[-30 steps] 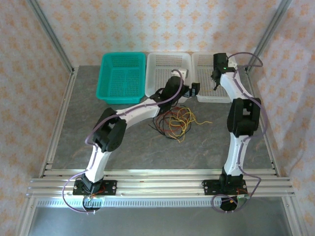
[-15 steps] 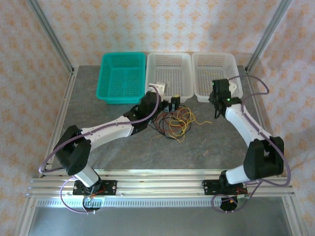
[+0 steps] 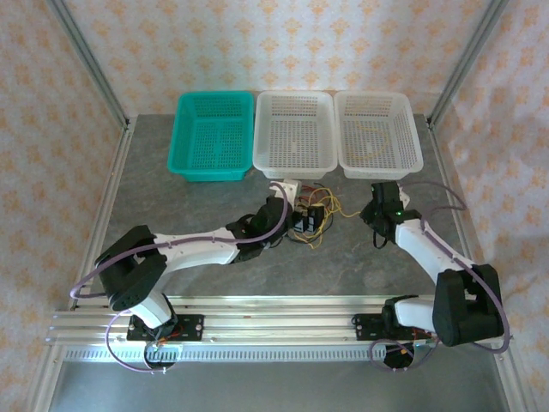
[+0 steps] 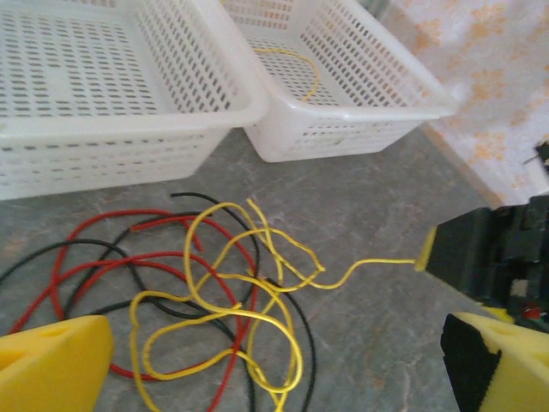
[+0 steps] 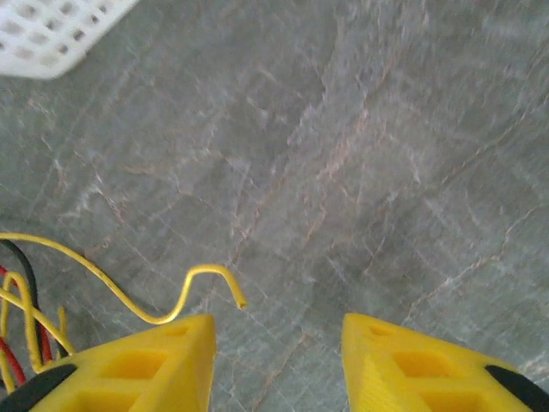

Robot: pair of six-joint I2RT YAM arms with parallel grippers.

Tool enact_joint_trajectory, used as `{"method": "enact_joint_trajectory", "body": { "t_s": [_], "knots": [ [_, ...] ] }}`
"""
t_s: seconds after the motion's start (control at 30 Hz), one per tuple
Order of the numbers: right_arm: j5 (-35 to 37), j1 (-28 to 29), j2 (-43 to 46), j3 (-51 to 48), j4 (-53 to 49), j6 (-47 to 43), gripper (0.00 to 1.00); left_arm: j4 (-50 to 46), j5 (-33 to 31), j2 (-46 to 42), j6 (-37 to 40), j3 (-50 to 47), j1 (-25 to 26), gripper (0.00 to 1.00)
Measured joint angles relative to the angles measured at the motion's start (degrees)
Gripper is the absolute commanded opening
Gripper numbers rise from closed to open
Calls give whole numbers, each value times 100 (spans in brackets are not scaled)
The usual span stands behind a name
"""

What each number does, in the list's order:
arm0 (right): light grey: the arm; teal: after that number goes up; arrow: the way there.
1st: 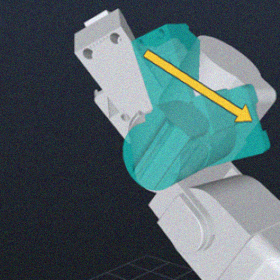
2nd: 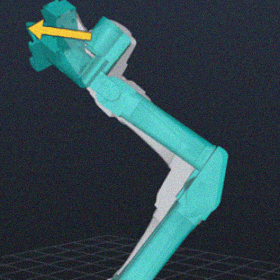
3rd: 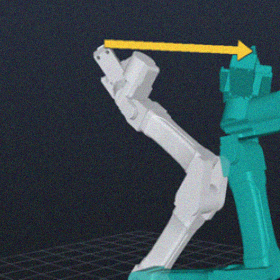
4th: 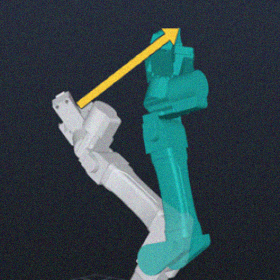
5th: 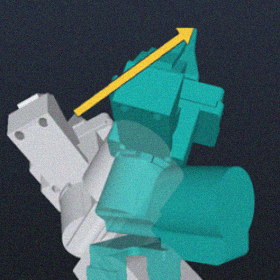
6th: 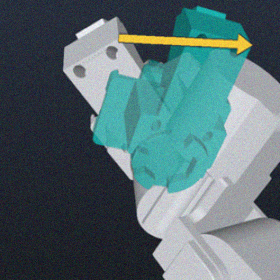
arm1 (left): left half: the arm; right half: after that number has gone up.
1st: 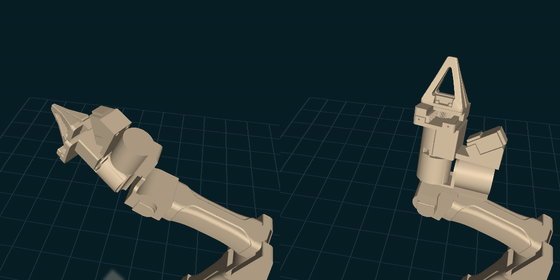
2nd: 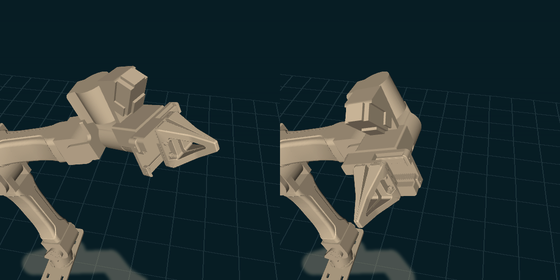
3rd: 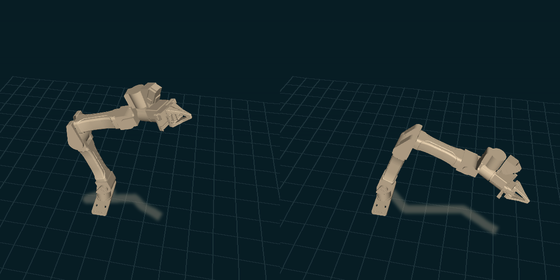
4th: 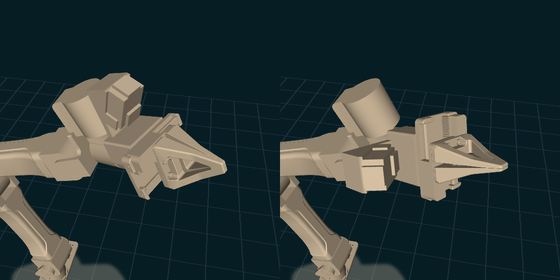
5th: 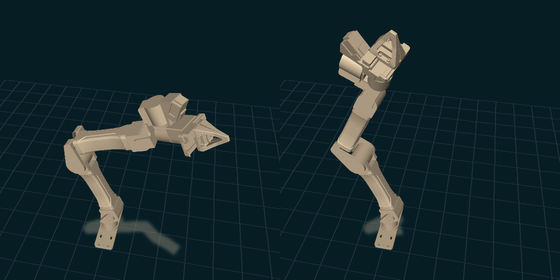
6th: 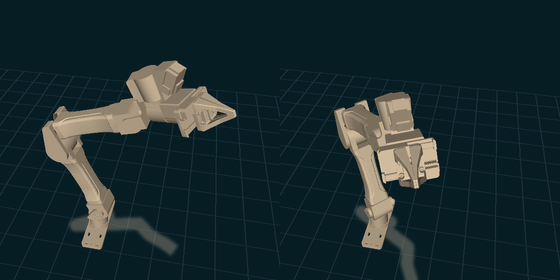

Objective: Untangle the cables

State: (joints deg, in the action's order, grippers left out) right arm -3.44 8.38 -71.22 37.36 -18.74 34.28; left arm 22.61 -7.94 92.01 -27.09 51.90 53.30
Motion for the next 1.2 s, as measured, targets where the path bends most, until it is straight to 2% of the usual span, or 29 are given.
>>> {"method": "enact_joint_trajectory", "body": {
  "t_s": [0.1, 0.4, 0.77, 0.9, 1.2],
  "knots": [
    [-306, -140, 0, -164, 216, 98, 52, 170, 46, 144, -98, 7, 37, 99],
    [-691, -332, -66, -214, 951, 238, 52, 221, 68, 363, -138, 98, 39, 99],
    [-748, -332, -584, -223, 1775, 350, 54, 254, 144, 413, -138, 164, 39, 99],
    [-730, -332, -763, -223, 1864, 339, 52, 254, 149, 452, -136, 164, 39, 99],
    [-732, -332, -962, -223, 2013, 358, 38, 258, 151, 485, -136, 164, 39, 99]
  ]
}}
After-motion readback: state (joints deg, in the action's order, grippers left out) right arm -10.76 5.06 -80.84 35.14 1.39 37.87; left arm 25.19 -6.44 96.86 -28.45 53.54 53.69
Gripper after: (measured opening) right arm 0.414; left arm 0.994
